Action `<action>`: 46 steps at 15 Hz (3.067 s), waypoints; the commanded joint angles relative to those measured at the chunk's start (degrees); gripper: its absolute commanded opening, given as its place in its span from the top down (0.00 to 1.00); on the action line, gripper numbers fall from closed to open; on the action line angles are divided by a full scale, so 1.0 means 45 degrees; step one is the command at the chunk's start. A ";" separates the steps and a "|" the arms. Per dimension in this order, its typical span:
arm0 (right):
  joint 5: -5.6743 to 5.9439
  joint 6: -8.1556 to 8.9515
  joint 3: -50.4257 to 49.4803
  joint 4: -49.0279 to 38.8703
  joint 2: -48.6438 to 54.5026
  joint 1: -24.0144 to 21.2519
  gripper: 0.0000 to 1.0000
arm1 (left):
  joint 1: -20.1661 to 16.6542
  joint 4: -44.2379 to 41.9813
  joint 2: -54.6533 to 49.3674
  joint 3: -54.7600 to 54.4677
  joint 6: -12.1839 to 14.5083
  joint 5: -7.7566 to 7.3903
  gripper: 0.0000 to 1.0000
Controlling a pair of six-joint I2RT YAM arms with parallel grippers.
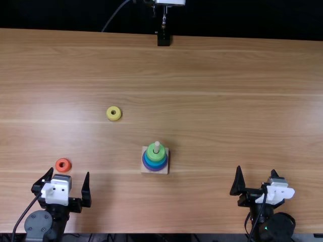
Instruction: Build the Hanoi tower: stack the rings onto the peg from bottom to top in this color order: purple, dark blue, light blue, dark green, light green, yellow, orange.
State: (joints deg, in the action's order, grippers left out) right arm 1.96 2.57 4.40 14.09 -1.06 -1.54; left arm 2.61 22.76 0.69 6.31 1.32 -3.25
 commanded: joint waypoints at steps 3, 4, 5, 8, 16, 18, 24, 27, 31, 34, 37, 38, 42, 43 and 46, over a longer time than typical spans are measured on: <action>0.0175 -0.0055 -0.0803 0.0891 0.0236 -0.0126 0.00 | -0.0151 0.0965 -0.0153 -0.1401 0.0151 -0.0146 0.00; 0.0175 -0.0055 -0.0803 0.0891 0.0236 -0.0126 0.00 | -0.0131 0.1012 -0.0153 -0.1401 0.0222 -0.0263 0.00; 0.0175 -0.0055 -0.0803 0.0891 0.0236 -0.0126 0.00 | -0.0073 0.0894 -0.0153 -0.1401 0.0269 -0.0287 0.00; 0.0175 -0.0055 -0.0803 0.0891 0.0236 -0.0126 0.00 | -0.0307 0.0988 -0.0114 -0.0405 0.0292 -0.0146 0.00; 0.0175 -0.0055 -0.0803 0.0891 0.0236 -0.0126 0.00 | -0.0795 0.1152 0.6429 0.6333 0.0245 -0.0497 0.00; 0.0175 -0.0055 -0.0803 0.0891 0.0236 -0.0126 0.00 | -0.0795 0.1269 0.8890 0.8032 0.0175 -0.1294 0.00; 0.0175 -0.0055 -0.0803 0.0891 0.0236 -0.0126 0.00 | 0.0123 0.5934 1.5492 1.3735 0.0151 -0.1458 0.00; 0.0175 -0.0055 -0.0803 0.0891 0.0236 -0.0126 0.00 | 0.0806 0.6730 1.8343 1.5591 0.0151 -0.1435 0.00; 0.0175 -0.0055 -0.0803 0.0891 0.0236 -0.0126 0.00 | 0.1568 0.6730 2.1995 1.7778 0.0245 -0.1130 0.00; 0.0175 -0.0055 -0.0803 0.0891 0.0236 -0.0126 0.00 | 0.1861 0.7316 2.4124 1.9751 0.0269 0.0417 0.00; 0.0175 -0.0055 -0.0803 0.0891 0.0236 -0.0126 0.00 | 0.2037 0.8066 2.5648 2.0669 0.0292 0.1307 0.00; 0.0175 -0.0055 -0.0803 0.0891 0.0236 -0.0126 0.00 | 0.2173 0.8066 2.5999 2.0708 0.0292 0.1284 0.00; 0.0175 -0.0055 -0.0803 0.0891 0.0236 -0.0126 0.00 | 0.2603 0.7879 2.7523 2.1235 0.0292 0.1260 0.00; 0.0175 -0.0055 -0.0803 0.0891 0.0236 -0.0126 0.00 | 0.2642 0.7855 2.7679 2.1353 0.0316 0.1260 0.00; 0.0175 -0.0055 -0.0803 0.0891 0.0236 -0.0126 0.00 | 0.2642 0.7855 2.8265 2.1802 0.0316 0.1260 0.00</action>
State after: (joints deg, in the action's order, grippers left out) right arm 1.96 2.39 4.43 14.09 -1.06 -1.54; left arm 14.26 58.19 126.04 102.37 2.20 2.13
